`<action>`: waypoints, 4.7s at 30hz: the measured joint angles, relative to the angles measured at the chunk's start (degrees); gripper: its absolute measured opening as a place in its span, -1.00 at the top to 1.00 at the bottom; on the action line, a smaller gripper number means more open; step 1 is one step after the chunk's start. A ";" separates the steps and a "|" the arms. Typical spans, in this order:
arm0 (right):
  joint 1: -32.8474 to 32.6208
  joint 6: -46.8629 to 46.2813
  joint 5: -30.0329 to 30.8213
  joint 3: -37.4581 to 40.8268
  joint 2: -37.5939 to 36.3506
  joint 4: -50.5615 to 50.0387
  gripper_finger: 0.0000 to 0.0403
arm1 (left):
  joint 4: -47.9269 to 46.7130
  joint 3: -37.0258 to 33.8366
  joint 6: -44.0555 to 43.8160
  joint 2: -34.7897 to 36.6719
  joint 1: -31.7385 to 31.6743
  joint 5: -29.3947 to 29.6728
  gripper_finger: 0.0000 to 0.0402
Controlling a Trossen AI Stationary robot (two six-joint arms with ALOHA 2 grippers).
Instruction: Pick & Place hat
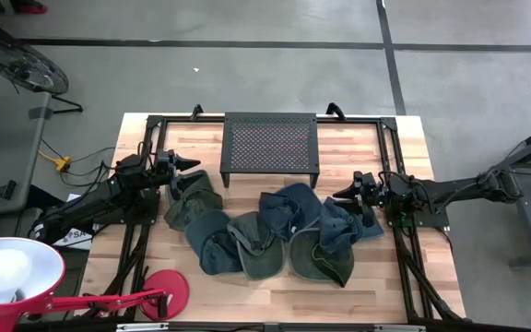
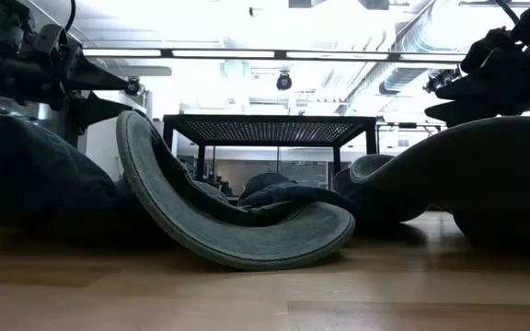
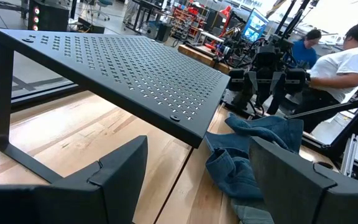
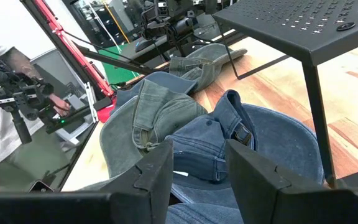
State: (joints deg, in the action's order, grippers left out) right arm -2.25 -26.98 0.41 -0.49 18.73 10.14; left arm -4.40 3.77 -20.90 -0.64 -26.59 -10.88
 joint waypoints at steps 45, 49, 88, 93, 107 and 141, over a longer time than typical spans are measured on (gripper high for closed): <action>0.01 31.17 5.53 0.00 0.01 0.17 0.31 | 0.00 0.02 0.02 0.00 -0.01 0.00 -0.37; 0.01 22.77 5.22 -0.02 0.01 0.43 0.31 | 0.00 0.00 0.02 0.00 0.00 -0.02 -0.37; -5.77 -36.24 2.22 -55.36 48.43 -66.36 0.25 | 0.00 0.01 0.01 0.00 0.00 0.00 -0.37; -11.02 -38.54 2.20 -58.43 54.01 -66.87 0.01 | 0.00 0.00 0.00 0.01 -0.01 0.00 -0.37; -21.80 -43.74 0.51 -65.06 68.14 -64.28 -0.42 | 0.00 0.01 0.00 0.01 -0.01 0.00 -0.37; -18.37 -66.69 2.62 -75.01 84.51 -76.55 -0.42 | 0.00 0.02 0.01 0.01 -0.02 0.03 -0.37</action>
State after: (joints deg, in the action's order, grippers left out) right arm -20.62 -93.67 3.04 -75.50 103.24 -66.42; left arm -4.40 3.79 -20.89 -0.63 -26.61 -10.85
